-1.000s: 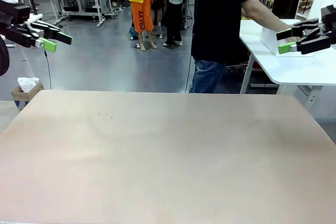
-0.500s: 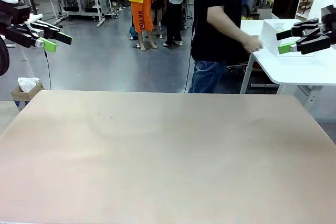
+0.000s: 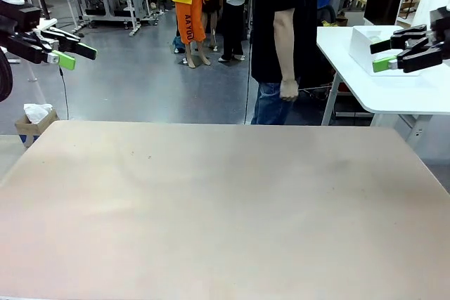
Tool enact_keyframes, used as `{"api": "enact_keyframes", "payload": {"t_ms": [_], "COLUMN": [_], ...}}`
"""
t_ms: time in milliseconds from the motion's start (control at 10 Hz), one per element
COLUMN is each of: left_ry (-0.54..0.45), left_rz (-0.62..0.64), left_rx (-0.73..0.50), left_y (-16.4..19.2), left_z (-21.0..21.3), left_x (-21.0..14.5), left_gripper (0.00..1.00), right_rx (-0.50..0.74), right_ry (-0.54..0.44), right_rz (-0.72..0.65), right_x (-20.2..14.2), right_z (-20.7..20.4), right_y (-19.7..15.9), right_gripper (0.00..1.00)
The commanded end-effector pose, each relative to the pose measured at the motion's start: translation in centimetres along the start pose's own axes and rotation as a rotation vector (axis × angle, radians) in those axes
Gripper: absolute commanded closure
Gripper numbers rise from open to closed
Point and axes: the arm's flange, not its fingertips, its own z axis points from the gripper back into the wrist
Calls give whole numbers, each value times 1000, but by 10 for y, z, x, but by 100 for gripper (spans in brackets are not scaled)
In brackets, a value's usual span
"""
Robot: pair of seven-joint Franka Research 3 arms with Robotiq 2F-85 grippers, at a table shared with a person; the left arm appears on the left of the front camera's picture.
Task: Stack the cups and store them in the basket.
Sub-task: Place the stack of Reusable plastic cups into the Pantry Basket.
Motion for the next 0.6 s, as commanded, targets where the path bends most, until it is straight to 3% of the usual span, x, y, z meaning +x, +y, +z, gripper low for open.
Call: {"api": "enact_keyframes", "payload": {"t_ms": [0, 500], "left_ry": [13, 13], "left_rz": [4, 4], "left_rx": [-7, -7], "left_y": [-2, -2], "left_z": [-1, -1], "left_x": [2, 2], "left_gripper": [0, 0], "right_rx": [1, 1], "right_ry": [-8, -8], "right_rz": [-21, -21], "right_x": [3, 3], "right_z": [0, 0], "right_y": [1, 1], "right_gripper": [0, 0]}}
